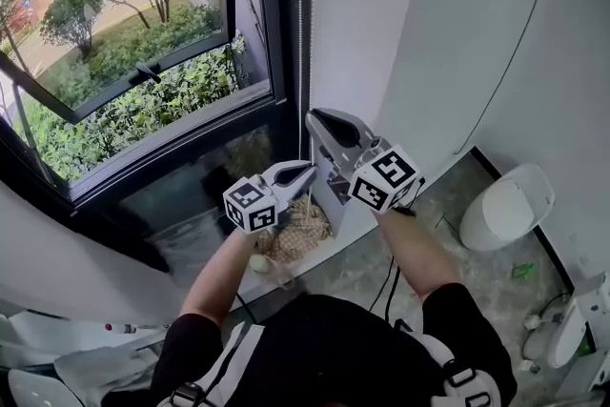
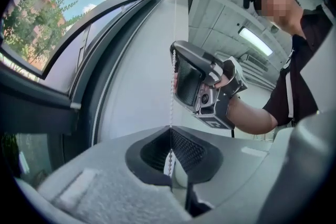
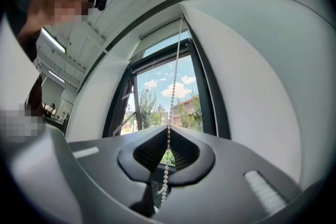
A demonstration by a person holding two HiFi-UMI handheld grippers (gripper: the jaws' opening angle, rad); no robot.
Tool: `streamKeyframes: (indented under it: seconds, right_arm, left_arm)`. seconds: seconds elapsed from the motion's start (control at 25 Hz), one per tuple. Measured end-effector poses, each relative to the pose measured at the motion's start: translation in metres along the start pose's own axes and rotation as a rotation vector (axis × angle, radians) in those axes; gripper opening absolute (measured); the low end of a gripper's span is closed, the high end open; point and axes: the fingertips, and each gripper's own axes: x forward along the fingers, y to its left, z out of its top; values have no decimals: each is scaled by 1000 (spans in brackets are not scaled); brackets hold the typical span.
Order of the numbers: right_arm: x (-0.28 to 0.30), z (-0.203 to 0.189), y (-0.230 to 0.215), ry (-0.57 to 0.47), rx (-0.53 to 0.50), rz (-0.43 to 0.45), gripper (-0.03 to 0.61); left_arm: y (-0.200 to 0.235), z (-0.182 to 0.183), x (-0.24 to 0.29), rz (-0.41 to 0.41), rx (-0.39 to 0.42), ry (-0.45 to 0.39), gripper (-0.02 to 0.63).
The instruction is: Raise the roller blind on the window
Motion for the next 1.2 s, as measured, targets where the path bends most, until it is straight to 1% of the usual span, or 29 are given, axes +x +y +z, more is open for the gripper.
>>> streamKeyframes:
  seconds: [0.04, 0.12, 0.2, 0.24, 0.28, 0.32, 0.4, 0.48, 0.52, 0.68, 0.72, 0.8, 0.92, 1.0, 1.08, 1.2]
  right_arm:
    - [-5, -22, -1, 45, 1, -9, 14]
    - [-18, -70, -4, 138, 35, -29, 15]
    - [-31, -110, -7, 218, 70, -46, 15]
    - [-37, -124, -8, 246, 80, -51, 15]
    - [-41, -132, -9, 261, 86, -53, 15]
    - [-45, -135, -9, 268, 88, -55, 15]
    - [-49, -135, -10, 275, 81, -54, 15]
    - [-50, -133, -11, 274, 82, -51, 15]
    - [-50, -132, -11, 269, 87, -51, 15]
    - [-52, -130, -9, 252, 102, -51, 15]
    - [-51, -130, -7, 253, 100, -46, 15]
    - [-50, -130, -2, 260, 90, -33, 15]
    - [-50, -131, 0, 264, 91, -29, 15]
    - [-50, -131, -1, 266, 94, -28, 15]
    - [-50, -130, 0, 266, 92, -25, 15]
    - [-52, -129, 2, 268, 88, -21, 15]
  left_arm:
    - [0, -22, 1, 6, -20, 59, 6]
    - [-1, -69, -1, 15, -45, 180, 8]
    - [-3, -110, -7, 16, -49, 280, 9]
    - [-4, -125, -11, 14, -47, 317, 9]
    - [-5, -135, -15, 11, -46, 343, 21]
    - [-5, -141, -18, 10, -49, 355, 48]
    - [-4, -137, -24, 11, -61, 339, 54]
    - [2, -119, -28, 20, -67, 279, 65]
    - [7, -105, -30, 32, -75, 233, 72]
    - [39, -30, -41, 101, -176, -12, 72]
    - [44, -10, -41, 102, -185, -62, 72]
    - [43, 31, -36, 76, -170, -138, 89]
    - [24, 91, -19, 1, -100, -199, 89]
    - [12, 121, -8, -53, -60, -230, 101]
    - [7, 143, 0, -96, -41, -254, 101]
    - [-2, 160, 10, -138, -9, -261, 104]
